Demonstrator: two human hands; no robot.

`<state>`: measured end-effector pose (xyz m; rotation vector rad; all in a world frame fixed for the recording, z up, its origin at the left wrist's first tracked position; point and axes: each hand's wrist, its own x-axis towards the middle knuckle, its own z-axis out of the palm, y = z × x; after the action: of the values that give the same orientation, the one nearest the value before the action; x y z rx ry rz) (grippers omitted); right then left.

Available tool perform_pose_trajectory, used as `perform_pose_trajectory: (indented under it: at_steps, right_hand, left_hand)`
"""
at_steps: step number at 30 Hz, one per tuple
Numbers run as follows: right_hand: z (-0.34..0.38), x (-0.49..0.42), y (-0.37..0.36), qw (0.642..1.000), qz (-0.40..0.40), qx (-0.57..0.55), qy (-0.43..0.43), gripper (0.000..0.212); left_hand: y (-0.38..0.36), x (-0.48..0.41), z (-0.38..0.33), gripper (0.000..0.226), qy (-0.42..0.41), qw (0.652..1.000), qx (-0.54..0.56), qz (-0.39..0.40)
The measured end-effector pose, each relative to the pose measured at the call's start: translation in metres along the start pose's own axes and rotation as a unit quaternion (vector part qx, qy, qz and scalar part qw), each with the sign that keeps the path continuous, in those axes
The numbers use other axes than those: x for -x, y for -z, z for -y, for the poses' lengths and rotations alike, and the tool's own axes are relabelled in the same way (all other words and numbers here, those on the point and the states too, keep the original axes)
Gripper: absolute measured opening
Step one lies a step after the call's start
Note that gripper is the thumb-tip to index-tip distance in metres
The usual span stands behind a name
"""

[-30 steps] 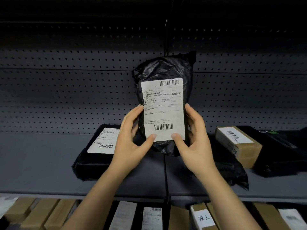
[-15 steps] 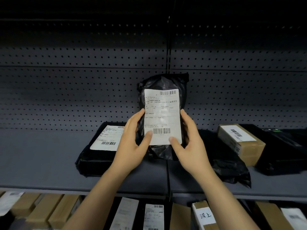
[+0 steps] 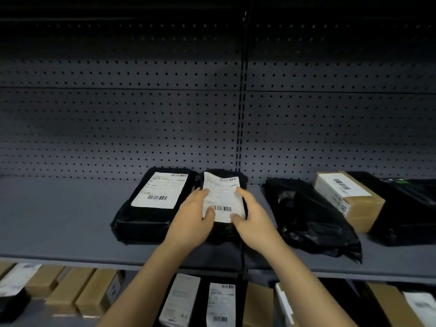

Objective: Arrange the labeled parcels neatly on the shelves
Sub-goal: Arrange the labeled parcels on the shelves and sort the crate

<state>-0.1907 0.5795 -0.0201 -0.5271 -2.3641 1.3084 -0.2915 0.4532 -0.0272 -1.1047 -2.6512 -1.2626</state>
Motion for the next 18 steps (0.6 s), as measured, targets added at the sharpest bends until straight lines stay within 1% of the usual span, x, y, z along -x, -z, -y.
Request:
perform_pose_trajectory:
  at_steps: [4,7,11,14,18]
  right_hand:
    - [-0.009,-0.002,-0.011,0.999,0.019,0.021,-0.025,0.059]
    - [-0.014,-0.001,-0.012,0.999,0.008,0.022,-0.022,0.056]
    - [-0.009,0.003,-0.004,0.999,-0.036,0.030,0.013,0.048]
    - [-0.004,0.008,0.006,0.994,-0.092,0.042,0.044,0.045]
    - [0.004,0.018,0.025,0.983,-0.164,0.047,0.062,0.046]
  left_hand:
    - [-0.007,0.001,0.004,0.047,0.033,0.999,-0.028,0.021]
    - [-0.012,0.004,0.006,0.040,0.031,0.999,-0.039,-0.009]
    - [-0.011,0.006,0.001,0.031,-0.039,0.997,-0.028,-0.060]
    - [-0.004,0.005,-0.009,0.028,-0.109,0.989,-0.021,-0.095]
    - [0.006,0.000,-0.023,0.028,-0.177,0.979,-0.027,-0.100]
